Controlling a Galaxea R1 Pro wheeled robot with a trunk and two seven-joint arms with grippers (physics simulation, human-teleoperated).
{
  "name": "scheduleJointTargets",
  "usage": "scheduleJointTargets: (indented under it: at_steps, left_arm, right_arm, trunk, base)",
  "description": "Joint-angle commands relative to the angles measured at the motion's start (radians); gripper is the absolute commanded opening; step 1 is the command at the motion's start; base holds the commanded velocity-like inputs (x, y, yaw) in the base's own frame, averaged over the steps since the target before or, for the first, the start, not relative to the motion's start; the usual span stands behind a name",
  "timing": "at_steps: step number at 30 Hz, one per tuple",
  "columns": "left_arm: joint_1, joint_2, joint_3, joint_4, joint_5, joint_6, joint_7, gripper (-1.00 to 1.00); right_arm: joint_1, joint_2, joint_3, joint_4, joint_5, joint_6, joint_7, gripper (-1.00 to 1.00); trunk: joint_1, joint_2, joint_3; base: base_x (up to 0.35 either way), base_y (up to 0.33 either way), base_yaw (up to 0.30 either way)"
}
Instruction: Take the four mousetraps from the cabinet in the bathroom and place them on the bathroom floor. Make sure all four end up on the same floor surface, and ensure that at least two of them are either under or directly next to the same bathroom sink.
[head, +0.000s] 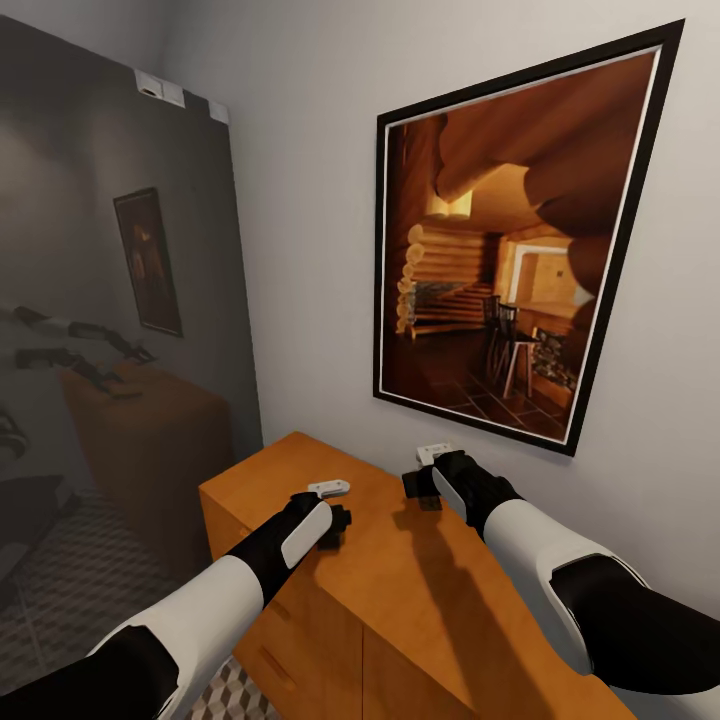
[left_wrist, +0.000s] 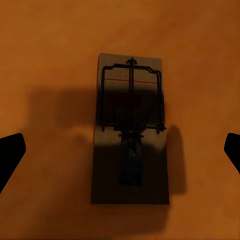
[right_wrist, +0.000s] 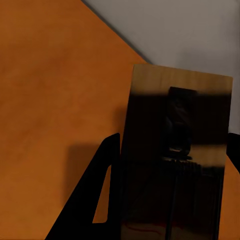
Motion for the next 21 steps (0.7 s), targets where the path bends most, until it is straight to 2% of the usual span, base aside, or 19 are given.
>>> scheduleJointTargets:
  at_steps: [1,21]
  left_arm:
    - [-0.001,0.000,-0.003,-0.001,0.006,0.002,0.007,1.00]
    - [-0.001,0.000,-0.004,-0.001,0.006,0.002,0.009,1.00]
  right_arm:
    - [-0.001,-0.001,0.008,-0.001,-0.012,0.004,-0.001,-1.00]
    - [-0.001,-0.001,0.008,0.000,-0.014,0.004,-0.001,-1.00]
  trunk:
    - [0.000,-0.001,-0.002]
    - [0.000,-0.001,-0.002]
  base:
    - [0.000,0.000,0.000]
    - [0.000,0.000,0.000]
